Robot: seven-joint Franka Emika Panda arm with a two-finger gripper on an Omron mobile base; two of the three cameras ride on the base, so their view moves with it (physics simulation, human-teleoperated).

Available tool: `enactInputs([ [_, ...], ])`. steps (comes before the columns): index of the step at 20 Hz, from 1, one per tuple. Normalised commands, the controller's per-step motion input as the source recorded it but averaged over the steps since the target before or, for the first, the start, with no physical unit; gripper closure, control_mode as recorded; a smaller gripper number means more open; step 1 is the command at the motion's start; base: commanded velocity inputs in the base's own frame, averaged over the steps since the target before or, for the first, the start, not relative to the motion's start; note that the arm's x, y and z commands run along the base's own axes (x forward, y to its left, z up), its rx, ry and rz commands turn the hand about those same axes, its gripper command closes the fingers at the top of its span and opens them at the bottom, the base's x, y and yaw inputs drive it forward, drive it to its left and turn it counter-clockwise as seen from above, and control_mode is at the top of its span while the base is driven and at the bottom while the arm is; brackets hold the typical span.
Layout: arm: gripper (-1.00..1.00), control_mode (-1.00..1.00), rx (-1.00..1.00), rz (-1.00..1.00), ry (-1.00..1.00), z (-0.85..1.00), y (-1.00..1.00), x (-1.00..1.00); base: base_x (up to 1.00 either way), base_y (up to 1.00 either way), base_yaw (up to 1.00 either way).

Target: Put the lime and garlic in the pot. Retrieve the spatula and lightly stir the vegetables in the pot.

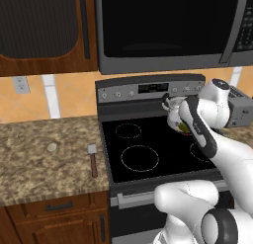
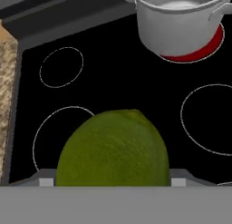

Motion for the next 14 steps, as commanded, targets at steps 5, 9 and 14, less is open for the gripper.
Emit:
enactInputs([
  [5,1.00,-1.00,-0.01,-0.29,-0.10,0.15,-0.81,0.59,0.00,0.00,0.00],
  [9,1.00,-1.00,0.00,-0.18,-0.35,-0.01,-0.40,0.64,0.00,0.00,0.00],
  [14,1.00,-1.00,-0.01,-0.02,-0.15,-0.19,0.01,0.55,0.00,0.00,0.00],
])
